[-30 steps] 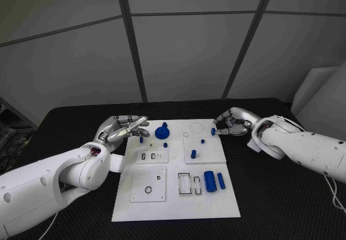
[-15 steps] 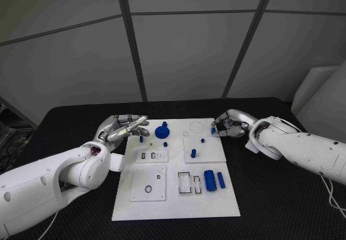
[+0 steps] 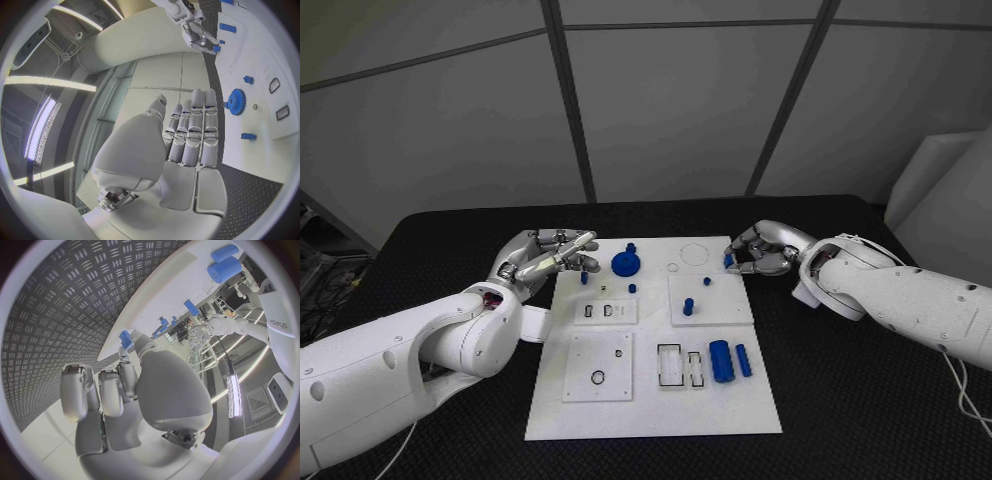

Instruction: Assemble the parts on the task board

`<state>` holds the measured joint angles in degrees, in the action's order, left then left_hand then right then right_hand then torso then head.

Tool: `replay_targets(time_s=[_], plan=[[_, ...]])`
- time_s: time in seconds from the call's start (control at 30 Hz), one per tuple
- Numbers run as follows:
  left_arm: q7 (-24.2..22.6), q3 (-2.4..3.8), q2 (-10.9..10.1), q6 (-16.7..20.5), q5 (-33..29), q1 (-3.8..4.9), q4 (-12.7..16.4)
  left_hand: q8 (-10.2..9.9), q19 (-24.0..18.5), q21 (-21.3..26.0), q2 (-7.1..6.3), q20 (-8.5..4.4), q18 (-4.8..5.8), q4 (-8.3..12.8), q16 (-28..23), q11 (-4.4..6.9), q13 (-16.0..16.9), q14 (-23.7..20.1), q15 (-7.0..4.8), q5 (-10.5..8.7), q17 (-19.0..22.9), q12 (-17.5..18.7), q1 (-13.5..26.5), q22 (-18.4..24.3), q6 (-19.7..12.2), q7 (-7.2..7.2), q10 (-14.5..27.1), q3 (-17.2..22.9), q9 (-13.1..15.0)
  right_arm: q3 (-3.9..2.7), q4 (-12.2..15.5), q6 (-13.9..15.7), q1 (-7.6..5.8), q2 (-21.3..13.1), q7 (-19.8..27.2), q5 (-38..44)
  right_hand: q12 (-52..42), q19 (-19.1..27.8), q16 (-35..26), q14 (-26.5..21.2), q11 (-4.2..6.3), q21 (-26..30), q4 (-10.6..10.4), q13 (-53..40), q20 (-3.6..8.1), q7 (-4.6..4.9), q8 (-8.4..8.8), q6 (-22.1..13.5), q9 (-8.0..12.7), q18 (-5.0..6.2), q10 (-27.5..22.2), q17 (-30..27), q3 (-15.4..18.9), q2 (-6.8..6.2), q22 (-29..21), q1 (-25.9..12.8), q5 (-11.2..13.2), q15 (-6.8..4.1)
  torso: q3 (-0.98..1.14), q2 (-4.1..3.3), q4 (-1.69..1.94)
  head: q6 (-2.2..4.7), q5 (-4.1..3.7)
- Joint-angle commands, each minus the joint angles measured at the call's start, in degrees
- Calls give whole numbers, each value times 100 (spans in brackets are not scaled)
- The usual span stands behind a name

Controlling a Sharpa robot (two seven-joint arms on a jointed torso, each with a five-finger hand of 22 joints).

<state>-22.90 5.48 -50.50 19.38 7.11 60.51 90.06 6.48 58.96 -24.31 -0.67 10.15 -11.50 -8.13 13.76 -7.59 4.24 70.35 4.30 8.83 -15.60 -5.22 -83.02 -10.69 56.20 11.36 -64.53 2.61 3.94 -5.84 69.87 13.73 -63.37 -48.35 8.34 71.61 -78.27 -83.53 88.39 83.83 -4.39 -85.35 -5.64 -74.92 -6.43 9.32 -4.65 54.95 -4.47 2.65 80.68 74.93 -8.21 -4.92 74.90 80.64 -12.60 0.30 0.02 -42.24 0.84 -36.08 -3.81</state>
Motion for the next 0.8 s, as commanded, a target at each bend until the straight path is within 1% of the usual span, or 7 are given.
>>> replay_targets(time_s=[0.03,0.27,0.6,0.8], plan=[[45,4,0,-36,31,7,4,-26,-23,-6,16,9,113,2,-24,-35,5,-23,-1,-33,-5,36,-1,-4,10,27,7,24,-5,-4,-16,-35,-6,13,4,28,-29,-17,27,542,5,7,-3,-378,2,2,-37,56,-8,-37,56,1175,35,69,484,1,6,-14,1,-3,-4,3,0],[45,4,6,-44,31,7,-2,-26,-23,-6,16,9,113,2,-24,-35,5,-23,-1,-33,-5,36,-1,-4,10,27,7,24,-5,-4,-43,7,-5,49,18,7,-53,-22,31,545,13,4,-17,-402,6,-9,-65,132,-18,-38,76,1186,30,129,492,-13,-1,-19,5,-3,-3,-1,-17],[53,4,9,-60,31,7,-5,-32,-24,-7,26,10,113,3,-28,-38,5,-23,-1,-33,-14,44,-5,-4,11,33,7,32,-5,-5,-83,50,-5,84,-12,-22,-55,-29,34,546,14,-1,-19,-404,7,-9,-64,137,-17,-40,78,1192,36,130,502,-22,4,-21,-1,-2,0,-7,-23],[57,4,8,-65,31,7,-6,-32,-24,-7,26,10,113,3,-28,-38,5,-23,-1,-33,-14,44,-5,-4,11,33,7,32,-5,-5,-92,50,-5,106,-26,-24,-59,-30,34,547,14,-2,-21,-408,8,-9,-63,137,-16,-41,81,1193,38,132,505,-25,7,-21,2,0,-1,-6,-22]])
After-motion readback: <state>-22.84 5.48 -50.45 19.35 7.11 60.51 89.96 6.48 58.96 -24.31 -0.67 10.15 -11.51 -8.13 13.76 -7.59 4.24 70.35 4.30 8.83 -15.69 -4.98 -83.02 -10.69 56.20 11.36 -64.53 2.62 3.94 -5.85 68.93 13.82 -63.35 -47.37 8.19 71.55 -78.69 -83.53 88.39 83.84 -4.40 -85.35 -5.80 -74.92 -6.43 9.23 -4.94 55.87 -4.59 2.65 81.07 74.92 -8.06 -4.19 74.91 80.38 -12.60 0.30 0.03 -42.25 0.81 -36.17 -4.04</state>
